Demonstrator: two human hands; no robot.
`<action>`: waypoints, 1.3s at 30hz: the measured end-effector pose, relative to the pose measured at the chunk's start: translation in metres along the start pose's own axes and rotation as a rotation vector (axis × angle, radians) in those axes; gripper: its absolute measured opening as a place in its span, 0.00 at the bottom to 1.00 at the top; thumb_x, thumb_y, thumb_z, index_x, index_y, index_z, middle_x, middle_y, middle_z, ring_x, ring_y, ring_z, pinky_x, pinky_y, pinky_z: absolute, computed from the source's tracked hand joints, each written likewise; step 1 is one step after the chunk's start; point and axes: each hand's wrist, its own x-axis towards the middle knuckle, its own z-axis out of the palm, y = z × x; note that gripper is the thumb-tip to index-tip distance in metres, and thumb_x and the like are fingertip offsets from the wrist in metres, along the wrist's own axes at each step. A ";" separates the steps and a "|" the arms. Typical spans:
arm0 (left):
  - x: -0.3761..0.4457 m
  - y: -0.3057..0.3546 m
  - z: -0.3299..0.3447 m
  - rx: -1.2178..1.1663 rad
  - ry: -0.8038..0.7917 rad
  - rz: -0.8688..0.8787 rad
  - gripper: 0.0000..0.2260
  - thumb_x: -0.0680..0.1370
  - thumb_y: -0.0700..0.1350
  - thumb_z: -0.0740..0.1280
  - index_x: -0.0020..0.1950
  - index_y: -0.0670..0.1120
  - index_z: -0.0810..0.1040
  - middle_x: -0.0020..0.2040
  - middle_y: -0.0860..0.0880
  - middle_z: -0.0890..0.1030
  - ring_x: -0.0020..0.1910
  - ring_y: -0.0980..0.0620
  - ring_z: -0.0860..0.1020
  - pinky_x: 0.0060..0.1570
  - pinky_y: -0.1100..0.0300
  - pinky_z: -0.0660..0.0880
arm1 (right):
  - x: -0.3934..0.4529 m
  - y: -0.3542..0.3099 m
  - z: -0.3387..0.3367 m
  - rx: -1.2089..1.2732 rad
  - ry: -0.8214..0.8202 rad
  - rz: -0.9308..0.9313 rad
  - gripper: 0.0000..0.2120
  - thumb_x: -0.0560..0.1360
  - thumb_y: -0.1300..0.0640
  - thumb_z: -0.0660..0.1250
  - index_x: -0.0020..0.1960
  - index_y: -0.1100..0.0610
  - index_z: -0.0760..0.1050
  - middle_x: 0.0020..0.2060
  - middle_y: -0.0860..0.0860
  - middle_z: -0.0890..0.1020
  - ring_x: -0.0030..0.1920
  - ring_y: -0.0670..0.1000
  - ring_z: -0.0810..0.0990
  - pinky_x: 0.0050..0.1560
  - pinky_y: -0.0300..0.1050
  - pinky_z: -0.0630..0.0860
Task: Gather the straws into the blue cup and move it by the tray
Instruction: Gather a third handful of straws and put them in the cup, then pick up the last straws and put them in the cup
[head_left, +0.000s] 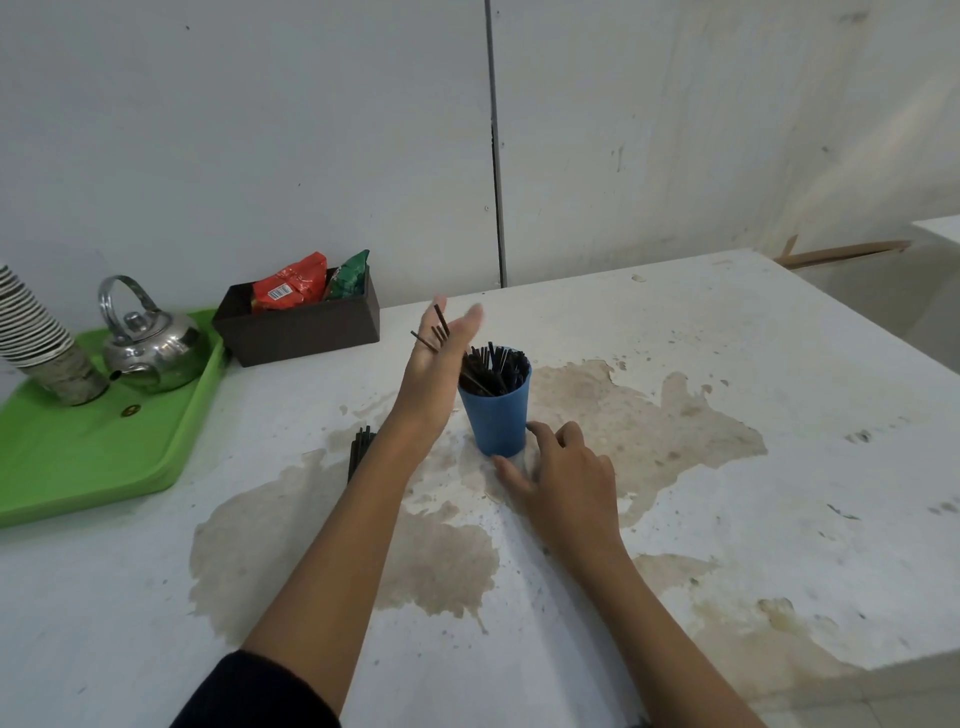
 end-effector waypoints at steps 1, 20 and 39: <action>0.000 0.001 -0.001 -0.034 0.020 0.019 0.26 0.81 0.59 0.57 0.79 0.55 0.59 0.69 0.54 0.73 0.70 0.53 0.70 0.73 0.43 0.63 | 0.000 0.000 0.000 0.004 0.002 0.001 0.30 0.74 0.31 0.56 0.70 0.47 0.68 0.51 0.48 0.75 0.43 0.48 0.75 0.46 0.43 0.68; 0.009 -0.023 -0.017 0.412 -0.098 0.173 0.19 0.85 0.53 0.51 0.77 0.58 0.65 0.76 0.57 0.66 0.75 0.59 0.62 0.67 0.65 0.57 | -0.006 -0.001 0.001 0.023 0.068 -0.082 0.16 0.74 0.40 0.63 0.46 0.53 0.70 0.39 0.47 0.72 0.35 0.50 0.71 0.39 0.45 0.68; -0.037 -0.046 -0.122 0.764 0.164 -0.205 0.17 0.77 0.56 0.67 0.64 0.52 0.78 0.60 0.49 0.80 0.57 0.49 0.78 0.53 0.57 0.72 | -0.015 -0.004 0.001 0.030 0.022 -0.415 0.12 0.73 0.52 0.67 0.35 0.52 0.68 0.32 0.47 0.71 0.30 0.50 0.68 0.35 0.43 0.60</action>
